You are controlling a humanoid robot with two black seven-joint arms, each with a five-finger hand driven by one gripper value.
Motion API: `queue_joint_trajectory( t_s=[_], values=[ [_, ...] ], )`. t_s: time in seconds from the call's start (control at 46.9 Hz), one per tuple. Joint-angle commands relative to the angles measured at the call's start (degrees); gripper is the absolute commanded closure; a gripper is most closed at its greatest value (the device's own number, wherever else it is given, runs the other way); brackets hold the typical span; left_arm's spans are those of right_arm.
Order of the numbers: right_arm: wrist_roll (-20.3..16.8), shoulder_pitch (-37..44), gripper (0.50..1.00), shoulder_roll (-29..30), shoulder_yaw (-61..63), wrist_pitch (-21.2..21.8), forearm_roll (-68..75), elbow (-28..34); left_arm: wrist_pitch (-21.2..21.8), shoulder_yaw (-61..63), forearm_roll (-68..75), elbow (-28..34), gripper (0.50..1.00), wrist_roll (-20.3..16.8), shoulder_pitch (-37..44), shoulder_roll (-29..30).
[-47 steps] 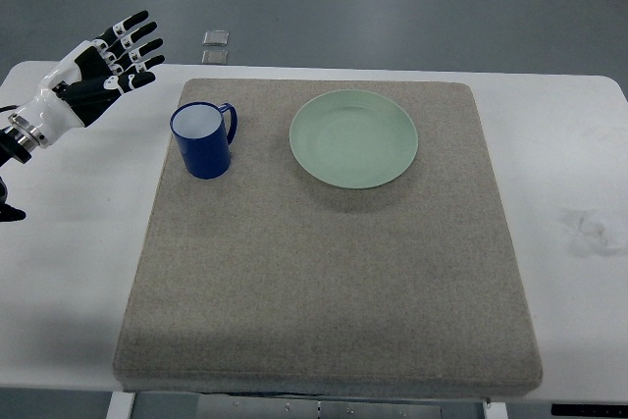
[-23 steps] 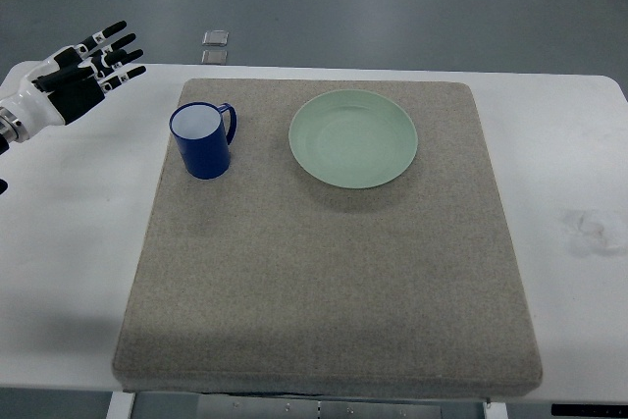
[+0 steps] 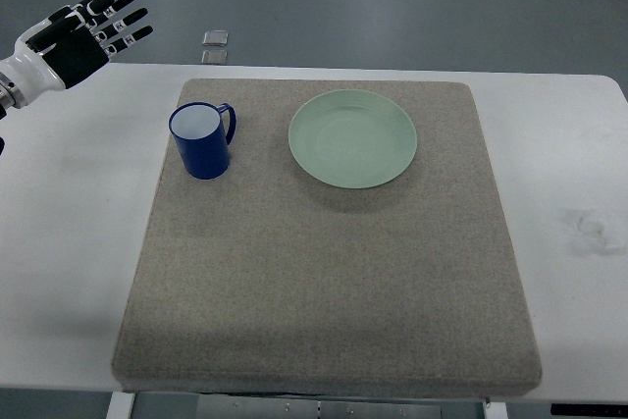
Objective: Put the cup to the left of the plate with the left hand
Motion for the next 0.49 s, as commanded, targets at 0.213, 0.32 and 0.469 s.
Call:
queue_joint_trajectory(
  t_s=[0.213,0.32,0.469],
  values=[
    [-0.09,0.00,0.568,0.00,0.09,0.79,0.09,0.88,-0.01,0.08,-0.40,0.03,0.500,0.37,0.11,-0.19],
    [0.00,0.00,0.568,0.00,0.09,0.70,0.09,0.88,-0.01,0.08,-0.57,0.03,0.500,0.37,0.20,-0.19],
    [-0.09,-0.08,0.568,0.00,0.00,0.88,0.09,1.14,-0.01,0.08,-0.58,-0.06,0.500,0.37,0.46,-0.28]
  ],
)
